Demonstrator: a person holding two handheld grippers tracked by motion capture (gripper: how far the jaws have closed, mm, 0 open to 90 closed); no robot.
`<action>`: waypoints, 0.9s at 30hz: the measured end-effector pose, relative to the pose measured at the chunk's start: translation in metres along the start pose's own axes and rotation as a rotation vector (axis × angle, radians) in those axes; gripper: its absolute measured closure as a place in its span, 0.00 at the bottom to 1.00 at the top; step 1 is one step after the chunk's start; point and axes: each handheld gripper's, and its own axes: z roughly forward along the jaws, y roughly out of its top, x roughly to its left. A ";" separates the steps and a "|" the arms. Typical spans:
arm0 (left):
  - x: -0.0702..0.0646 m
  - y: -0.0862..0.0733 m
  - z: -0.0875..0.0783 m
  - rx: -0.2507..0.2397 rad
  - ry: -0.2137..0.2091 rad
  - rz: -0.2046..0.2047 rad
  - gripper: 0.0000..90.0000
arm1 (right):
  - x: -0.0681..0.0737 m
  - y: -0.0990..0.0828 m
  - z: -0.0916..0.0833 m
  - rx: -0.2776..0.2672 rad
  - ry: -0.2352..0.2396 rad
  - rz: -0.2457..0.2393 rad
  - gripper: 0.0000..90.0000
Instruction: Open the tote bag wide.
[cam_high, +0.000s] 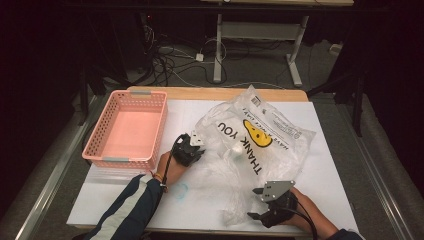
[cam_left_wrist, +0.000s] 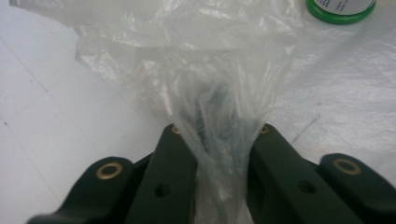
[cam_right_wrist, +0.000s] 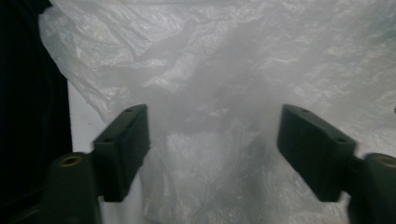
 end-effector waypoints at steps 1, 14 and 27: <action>0.000 0.000 -0.001 -0.005 -0.001 0.001 0.97 | -0.002 -0.001 0.001 0.002 0.011 0.012 0.47; -0.004 0.014 -0.052 -0.167 0.012 0.026 0.97 | -0.006 0.007 -0.035 -0.170 -0.236 0.046 0.99; 0.004 0.017 -0.096 -0.267 0.057 0.021 0.97 | -0.014 0.018 -0.095 -0.414 -0.486 0.082 1.00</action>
